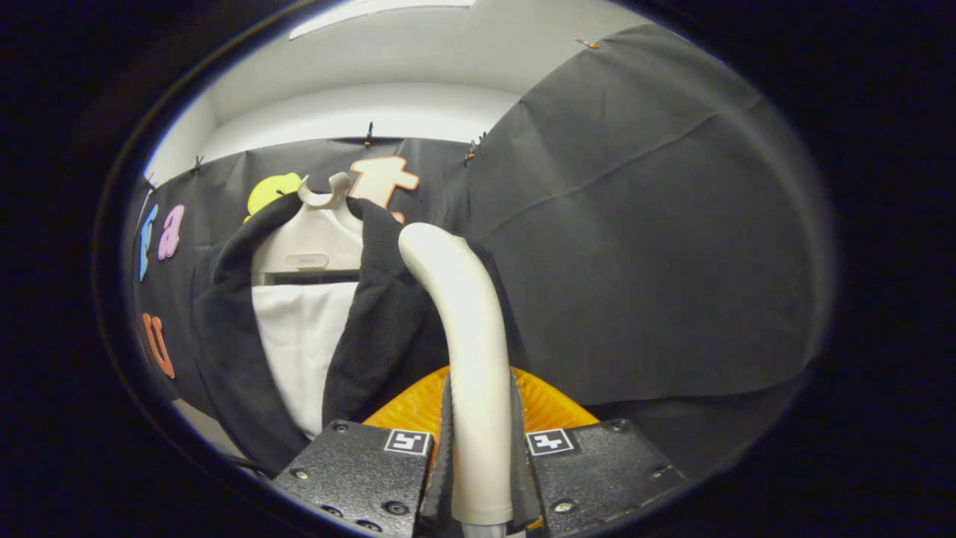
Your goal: Iron the clothes twice with a garment steamer, once on the left side and once on the right side.
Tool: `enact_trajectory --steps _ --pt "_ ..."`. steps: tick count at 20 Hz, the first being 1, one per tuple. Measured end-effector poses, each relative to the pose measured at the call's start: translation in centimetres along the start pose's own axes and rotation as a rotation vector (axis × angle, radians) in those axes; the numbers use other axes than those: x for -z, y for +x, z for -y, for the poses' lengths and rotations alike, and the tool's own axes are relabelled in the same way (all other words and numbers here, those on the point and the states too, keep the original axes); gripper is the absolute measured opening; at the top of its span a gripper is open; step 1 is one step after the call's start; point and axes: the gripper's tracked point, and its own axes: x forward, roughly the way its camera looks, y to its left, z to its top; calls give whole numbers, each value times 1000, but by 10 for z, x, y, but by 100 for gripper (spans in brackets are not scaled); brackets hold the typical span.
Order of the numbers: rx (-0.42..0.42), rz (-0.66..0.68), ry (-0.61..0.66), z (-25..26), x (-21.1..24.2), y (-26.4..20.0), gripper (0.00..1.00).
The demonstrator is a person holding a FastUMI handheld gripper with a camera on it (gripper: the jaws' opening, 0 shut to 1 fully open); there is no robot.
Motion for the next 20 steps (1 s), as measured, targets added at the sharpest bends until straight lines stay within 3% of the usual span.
enact_trajectory --steps 20 --pt "45 -170 -75 16 107 -43 34"
